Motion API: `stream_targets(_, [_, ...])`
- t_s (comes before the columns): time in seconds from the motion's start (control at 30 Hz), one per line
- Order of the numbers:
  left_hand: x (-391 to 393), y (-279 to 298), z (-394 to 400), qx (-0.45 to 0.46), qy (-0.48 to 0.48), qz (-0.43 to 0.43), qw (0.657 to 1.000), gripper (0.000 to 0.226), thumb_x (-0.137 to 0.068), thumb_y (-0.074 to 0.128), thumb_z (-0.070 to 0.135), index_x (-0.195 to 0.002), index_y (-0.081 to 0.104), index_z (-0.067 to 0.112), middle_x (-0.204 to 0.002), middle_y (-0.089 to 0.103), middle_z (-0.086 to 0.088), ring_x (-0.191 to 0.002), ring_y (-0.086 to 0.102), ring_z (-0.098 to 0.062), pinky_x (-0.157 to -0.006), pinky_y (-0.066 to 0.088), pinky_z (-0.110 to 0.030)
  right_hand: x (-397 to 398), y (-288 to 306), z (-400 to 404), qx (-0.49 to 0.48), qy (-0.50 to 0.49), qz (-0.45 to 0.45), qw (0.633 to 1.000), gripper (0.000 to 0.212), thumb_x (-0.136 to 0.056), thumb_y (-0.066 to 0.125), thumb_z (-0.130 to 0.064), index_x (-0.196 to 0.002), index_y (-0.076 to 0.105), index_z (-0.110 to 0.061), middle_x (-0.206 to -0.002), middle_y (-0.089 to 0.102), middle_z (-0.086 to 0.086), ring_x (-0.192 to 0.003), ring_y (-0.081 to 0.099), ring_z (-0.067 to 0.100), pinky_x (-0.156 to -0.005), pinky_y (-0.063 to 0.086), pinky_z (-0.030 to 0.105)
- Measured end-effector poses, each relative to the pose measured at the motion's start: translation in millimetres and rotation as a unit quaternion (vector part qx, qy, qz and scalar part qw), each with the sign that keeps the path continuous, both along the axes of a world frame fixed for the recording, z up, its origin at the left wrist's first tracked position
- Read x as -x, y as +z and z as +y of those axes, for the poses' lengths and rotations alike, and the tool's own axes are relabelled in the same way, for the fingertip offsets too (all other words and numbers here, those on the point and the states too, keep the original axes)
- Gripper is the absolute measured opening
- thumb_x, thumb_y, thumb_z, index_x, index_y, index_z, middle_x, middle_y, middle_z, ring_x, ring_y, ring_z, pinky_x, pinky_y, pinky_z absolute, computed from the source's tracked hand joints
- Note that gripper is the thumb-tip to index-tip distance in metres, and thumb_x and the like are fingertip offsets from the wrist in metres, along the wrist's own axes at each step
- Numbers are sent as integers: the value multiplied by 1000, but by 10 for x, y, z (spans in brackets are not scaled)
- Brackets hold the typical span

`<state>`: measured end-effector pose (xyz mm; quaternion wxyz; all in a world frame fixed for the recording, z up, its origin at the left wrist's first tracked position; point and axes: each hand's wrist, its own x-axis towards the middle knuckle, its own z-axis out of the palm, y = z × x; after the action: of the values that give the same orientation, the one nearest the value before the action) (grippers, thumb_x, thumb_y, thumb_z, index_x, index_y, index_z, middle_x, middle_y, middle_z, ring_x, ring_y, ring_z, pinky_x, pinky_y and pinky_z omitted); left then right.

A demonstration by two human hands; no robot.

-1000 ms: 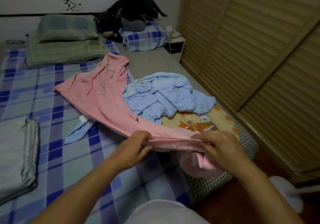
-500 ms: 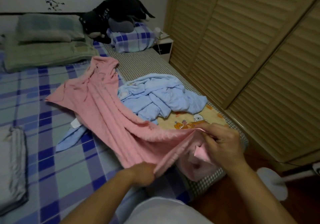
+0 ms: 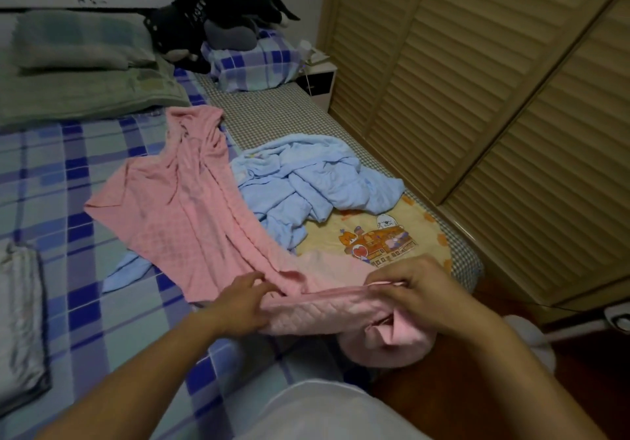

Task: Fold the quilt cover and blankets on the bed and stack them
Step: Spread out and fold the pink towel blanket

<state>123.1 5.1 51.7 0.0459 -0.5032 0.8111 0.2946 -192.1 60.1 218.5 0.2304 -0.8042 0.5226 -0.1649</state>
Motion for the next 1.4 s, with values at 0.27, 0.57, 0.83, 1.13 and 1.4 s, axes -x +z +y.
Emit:
stream_targets(0.27, [800,975,264,94,-133,316,935,32,-92,63,46,-115,61,26,-130,57,15,-123,50,-3,-111,34,-27,-64,-12,76,26,14,0,1000,26,-87,58,-48,-103,74,-36,-88,74,-20,-78,67,-5,-68,55,29])
stream_targets(0.57, [526,583,234,126,-14,290,949,18,-92,56,50,-105,49,40,-102,61,20,-92,60,-6,-80,52,-38,135,131,25,84,-56,-75,992,14,-84,69,-29,-93,80,-26,-86,73,-23,-82,69,-5,-73,55,23])
stream_targets(0.83, [402,484,176,154,10,277,948,32,-92,54,49,-116,54,28,-110,61,16,-98,59,-5,-84,51,-32,79,136,-11,89,-40,-81,992,11,-85,74,-18,-93,80,-22,-86,72,-26,-82,68,-8,-72,47,8])
stream_targets(1.13, [276,247,-43,175,-66,201,961,31,-95,52,52,-98,67,25,-92,62,10,-85,55,-11,-77,47,-34,0,239,11,134,-51,-84,986,14,-84,70,-22,-93,80,-20,-89,74,-19,-84,68,-8,-75,46,6])
stream_targets(1.4, [-135,39,-512,210,-66,79,972,49,-94,39,61,-94,73,25,-88,61,6,-80,58,-16,-71,46,-30,170,372,-100,222,-232,-125,939,20,-85,72,-7,-97,79,-21,-90,73,-16,-86,67,-7,-79,51,13])
